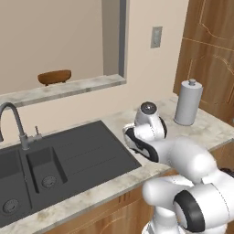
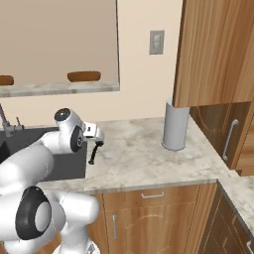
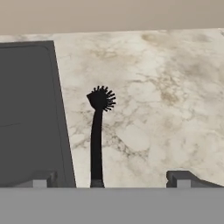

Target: Locate and retrieve the dish brush and dish brush from the cabinet. Place them next to the sink.

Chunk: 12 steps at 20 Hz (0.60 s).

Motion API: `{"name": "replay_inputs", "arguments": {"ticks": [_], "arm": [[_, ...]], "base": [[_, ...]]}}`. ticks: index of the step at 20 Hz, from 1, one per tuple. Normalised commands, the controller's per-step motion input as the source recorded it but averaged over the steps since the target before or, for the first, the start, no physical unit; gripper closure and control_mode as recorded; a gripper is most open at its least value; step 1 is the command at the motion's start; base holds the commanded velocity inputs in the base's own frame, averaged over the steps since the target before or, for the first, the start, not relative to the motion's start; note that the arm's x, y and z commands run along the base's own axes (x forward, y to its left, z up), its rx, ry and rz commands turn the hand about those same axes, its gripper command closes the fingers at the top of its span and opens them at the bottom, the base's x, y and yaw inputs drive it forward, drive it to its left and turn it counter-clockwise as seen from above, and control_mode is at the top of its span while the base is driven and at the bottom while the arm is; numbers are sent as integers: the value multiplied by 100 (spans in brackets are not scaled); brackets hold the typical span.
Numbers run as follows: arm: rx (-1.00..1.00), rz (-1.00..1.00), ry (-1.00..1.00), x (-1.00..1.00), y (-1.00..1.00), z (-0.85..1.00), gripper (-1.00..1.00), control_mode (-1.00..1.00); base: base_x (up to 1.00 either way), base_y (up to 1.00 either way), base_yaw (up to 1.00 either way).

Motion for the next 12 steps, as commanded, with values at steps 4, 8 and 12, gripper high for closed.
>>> {"name": "replay_inputs", "arguments": {"ticks": [4,8,12], "arm": [[5,-2,26,-46,-21,65,-100,-100],[5,0,8,-76,-11,38,-100,-100],[1,-2,-2,-96,-1,20,-100,-100]], "base": [[0,0,0],[0,0,0],[0,0,0]]}}
